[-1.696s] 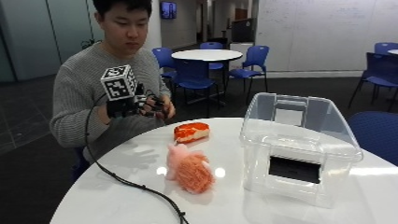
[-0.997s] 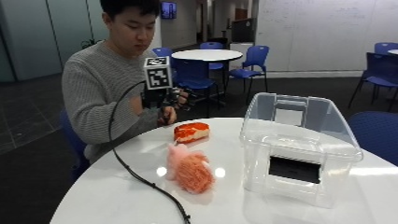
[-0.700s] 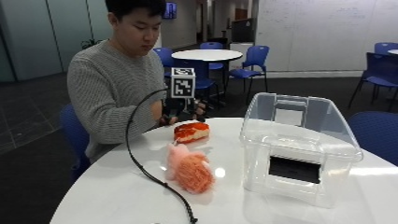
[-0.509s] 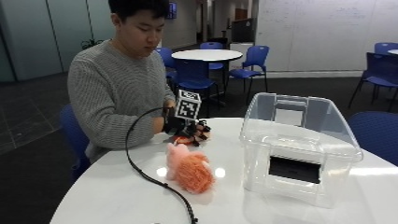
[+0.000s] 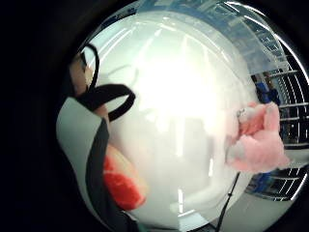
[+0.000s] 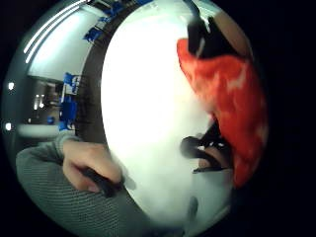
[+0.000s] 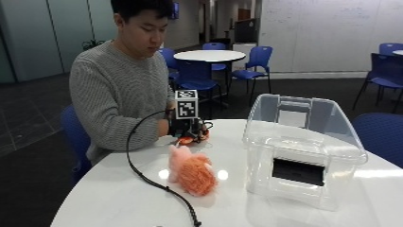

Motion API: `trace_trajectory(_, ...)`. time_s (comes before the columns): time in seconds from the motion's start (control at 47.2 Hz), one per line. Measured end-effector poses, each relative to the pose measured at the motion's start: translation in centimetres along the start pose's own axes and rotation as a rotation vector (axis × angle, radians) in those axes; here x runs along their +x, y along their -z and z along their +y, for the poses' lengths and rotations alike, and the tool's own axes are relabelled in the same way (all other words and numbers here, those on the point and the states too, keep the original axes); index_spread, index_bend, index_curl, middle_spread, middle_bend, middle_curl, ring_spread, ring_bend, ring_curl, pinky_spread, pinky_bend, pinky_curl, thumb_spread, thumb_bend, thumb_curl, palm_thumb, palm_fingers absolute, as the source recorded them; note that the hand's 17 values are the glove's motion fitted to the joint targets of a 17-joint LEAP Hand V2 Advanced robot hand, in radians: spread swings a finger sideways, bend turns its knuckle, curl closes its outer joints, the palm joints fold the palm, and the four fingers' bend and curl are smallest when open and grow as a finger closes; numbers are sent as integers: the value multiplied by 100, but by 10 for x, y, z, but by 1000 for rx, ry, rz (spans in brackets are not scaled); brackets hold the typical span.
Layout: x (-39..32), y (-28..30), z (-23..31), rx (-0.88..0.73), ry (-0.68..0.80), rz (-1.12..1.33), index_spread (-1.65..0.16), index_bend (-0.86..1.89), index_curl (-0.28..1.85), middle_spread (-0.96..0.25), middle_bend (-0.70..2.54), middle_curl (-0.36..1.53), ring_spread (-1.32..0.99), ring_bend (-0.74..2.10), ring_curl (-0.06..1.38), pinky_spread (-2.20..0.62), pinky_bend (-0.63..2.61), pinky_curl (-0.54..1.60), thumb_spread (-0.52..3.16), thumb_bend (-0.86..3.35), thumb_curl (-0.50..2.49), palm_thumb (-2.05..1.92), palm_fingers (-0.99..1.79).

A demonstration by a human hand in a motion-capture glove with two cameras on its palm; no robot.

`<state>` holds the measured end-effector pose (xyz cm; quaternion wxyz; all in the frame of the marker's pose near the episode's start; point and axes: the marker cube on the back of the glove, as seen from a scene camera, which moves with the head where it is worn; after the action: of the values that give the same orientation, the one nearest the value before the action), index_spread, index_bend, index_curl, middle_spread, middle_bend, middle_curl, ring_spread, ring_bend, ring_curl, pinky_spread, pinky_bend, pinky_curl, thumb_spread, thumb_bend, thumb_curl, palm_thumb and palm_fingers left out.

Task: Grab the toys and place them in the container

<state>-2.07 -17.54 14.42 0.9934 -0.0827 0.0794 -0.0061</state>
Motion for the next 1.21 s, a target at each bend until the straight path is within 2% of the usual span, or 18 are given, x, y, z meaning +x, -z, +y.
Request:
trace_trajectory(0.085, 1, 30, -6, -18, 46, 22, -42, 28, 21, -21, 47, 30, -44, 116, 43, -38, 114, 41, 132, 23, 56, 66, 76)
trace_trajectory(0.212, 15, 120, -8, 68, 110, 150, -44, 36, 28, -23, 53, 35, -48, 117, 47, -41, 108, 42, 117, 22, 65, 70, 77)
trace_trajectory(0.382, 26, 195, -3, 155, 144, 82, -46, 42, 34, -25, 56, 40, -52, 117, 51, -43, 104, 43, 100, 19, 75, 71, 76)
trace_trajectory(0.509, 32, 204, -22, 170, 88, 2, -46, 43, 38, -25, 58, 43, -53, 117, 53, -44, 104, 44, 89, 18, 82, 70, 75)
trace_trajectory(0.615, 45, 220, -70, 229, 12, -29, -47, 43, 41, -26, 58, 45, -54, 117, 54, -44, 104, 45, 82, 17, 88, 69, 73)
trace_trajectory(0.742, 123, 233, -153, 296, -128, 270, -48, 41, 44, -26, 58, 47, -55, 117, 56, -45, 106, 47, 74, 16, 93, 69, 70)
trace_trajectory(0.848, 139, 229, -219, 268, -338, -37, -49, 40, 47, -27, 56, 49, -55, 116, 58, -44, 107, 47, 70, 15, 97, 68, 68)
trace_trajectory(0.891, 147, 223, -234, 245, -365, -76, -49, 39, 48, -27, 56, 50, -55, 116, 58, -44, 108, 48, 69, 15, 99, 68, 66)
trace_trajectory(1.103, 170, 202, -258, 146, -370, -62, -51, 35, 53, -27, 50, 52, -56, 116, 60, -44, 110, 49, 66, 14, 106, 66, 60)
trace_trajectory(1.209, 177, 190, -254, 40, -389, -84, -50, 22, 52, -26, 40, 50, -53, 113, 61, -43, 117, 50, 69, 11, 107, 61, 43)
